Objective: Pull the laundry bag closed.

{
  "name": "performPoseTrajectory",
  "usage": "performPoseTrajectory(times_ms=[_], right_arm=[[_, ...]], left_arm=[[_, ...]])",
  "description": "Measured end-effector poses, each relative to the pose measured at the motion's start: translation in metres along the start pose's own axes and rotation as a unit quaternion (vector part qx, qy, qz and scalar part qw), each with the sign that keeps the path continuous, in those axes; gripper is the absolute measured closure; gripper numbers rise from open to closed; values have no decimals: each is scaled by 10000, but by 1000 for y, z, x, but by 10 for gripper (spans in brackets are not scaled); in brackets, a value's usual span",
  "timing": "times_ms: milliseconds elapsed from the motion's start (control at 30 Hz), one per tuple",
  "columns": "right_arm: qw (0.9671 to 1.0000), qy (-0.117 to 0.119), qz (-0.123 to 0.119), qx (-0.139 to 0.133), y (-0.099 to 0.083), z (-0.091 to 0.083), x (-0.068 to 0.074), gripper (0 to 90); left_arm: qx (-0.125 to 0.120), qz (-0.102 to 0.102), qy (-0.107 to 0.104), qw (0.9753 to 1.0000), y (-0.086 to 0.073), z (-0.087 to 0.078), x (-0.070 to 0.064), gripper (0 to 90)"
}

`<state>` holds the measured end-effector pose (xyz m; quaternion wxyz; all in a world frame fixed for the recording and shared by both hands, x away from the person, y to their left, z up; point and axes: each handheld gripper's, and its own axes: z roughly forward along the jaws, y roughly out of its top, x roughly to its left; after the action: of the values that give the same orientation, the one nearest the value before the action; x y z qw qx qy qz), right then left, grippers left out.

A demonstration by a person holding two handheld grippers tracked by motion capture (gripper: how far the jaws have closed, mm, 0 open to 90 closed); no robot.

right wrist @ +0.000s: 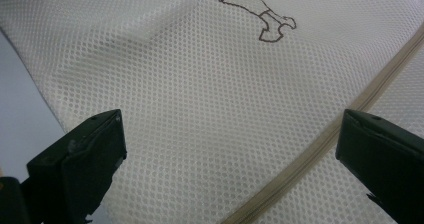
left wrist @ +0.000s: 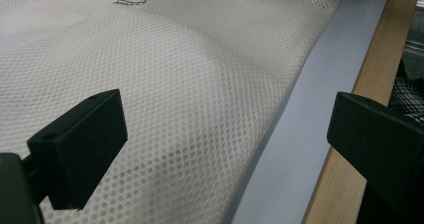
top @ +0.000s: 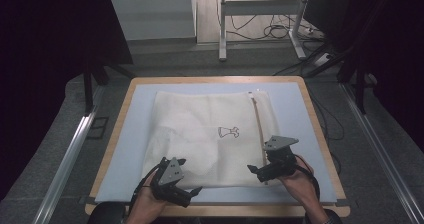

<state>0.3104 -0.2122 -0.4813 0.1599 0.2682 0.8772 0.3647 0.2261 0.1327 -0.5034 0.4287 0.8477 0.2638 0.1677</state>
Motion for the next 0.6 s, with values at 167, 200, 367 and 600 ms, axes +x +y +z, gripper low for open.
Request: performPoseTrajectory(times_ms=[167,200,367,600], right_arm=[[10000,-9,-29,7,-2,-2,2,0],[10000,-7,-22,16,-3,-3,3,0],[10000,-35,-17,36,-5,-5,4,0],[10000,-38,-7,57,-9,-8,5,0]], left_arm=[[-12,-51,34,10000,-3,-4,2,23],[-15,-67,45,10000,-4,-5,3,22],[-2,-103,74,9999,-7,-9,4,23],[25,-149,94,9998,-10,-11,6,23]])
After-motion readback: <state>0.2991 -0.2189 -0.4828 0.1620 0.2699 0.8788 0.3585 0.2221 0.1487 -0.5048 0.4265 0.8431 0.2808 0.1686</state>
